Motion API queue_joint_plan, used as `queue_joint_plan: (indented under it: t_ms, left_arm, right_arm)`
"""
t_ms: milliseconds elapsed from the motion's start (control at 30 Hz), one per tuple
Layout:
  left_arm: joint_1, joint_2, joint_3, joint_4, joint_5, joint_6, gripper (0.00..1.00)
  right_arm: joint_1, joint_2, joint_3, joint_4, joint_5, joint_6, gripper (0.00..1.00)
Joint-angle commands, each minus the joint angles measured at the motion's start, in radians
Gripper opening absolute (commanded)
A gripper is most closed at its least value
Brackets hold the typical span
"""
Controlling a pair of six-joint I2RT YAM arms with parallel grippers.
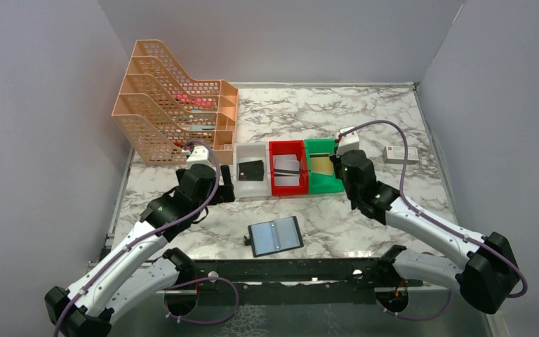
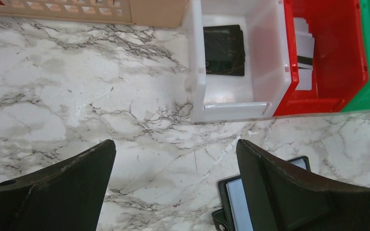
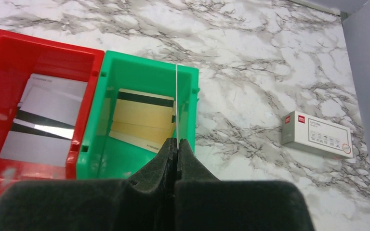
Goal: Take the credit cards out of the card holder
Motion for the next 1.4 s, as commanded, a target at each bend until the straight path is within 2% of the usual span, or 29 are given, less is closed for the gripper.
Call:
queue_joint_plan:
  t_ms: [0, 67, 167, 300, 467, 667, 833, 967, 1133, 1367]
  left_arm:
    - [0.005, 0.038, -0.010, 0.020, 0.065, 0.041, 0.99]
    - [0.004, 0.038, -0.010, 0.020, 0.066, 0.041, 0.99]
    - [0.005, 0.016, -0.015, 0.022, 0.061, 0.039, 0.99]
    - [0.005, -0.013, -0.019, 0.021, 0.042, 0.034, 0.99]
    - [0.005, -0.023, -0.021, 0.022, 0.038, 0.035, 0.99]
    - [0.005, -0.010, -0.021, 0.024, 0.042, 0.035, 0.99]
    - [0.005, -0.001, -0.021, 0.023, 0.041, 0.036, 0.99]
    - [0.006, 0.006, -0.023, 0.024, 0.041, 0.037, 0.99]
    - [0.006, 0.019, -0.022, 0.025, 0.043, 0.038, 0.99]
    - [0.006, 0.026, -0.022, 0.027, 0.046, 0.041, 0.99]
  right_arm:
    - [-0.075, 0.019, 0.035, 0.056, -0.230, -0.074, 0.01]
    - [-0.086, 0.050, 0.044, 0.051, -0.281, -0.109, 0.01]
    - [-0.088, 0.111, 0.062, 0.053, -0.250, -0.149, 0.01]
    - [-0.089, 0.173, 0.084, 0.063, -0.294, -0.221, 0.01]
    - [-0.092, 0.272, 0.105, 0.114, -0.214, -0.338, 0.01]
    - [-0.097, 0.440, 0.127, 0.127, -0.236, -0.500, 0.01]
    - [-0.109, 0.558, 0.131, 0.154, -0.186, -0.566, 0.01]
    - [-0.109, 0.592, 0.133, 0.126, -0.183, -0.542, 0.01]
    - [-0.109, 0.618, 0.216, -0.059, -0.228, -0.424, 0.10]
    - [-0.109, 0.529, 0.237, -0.179, -0.294, -0.331, 0.15]
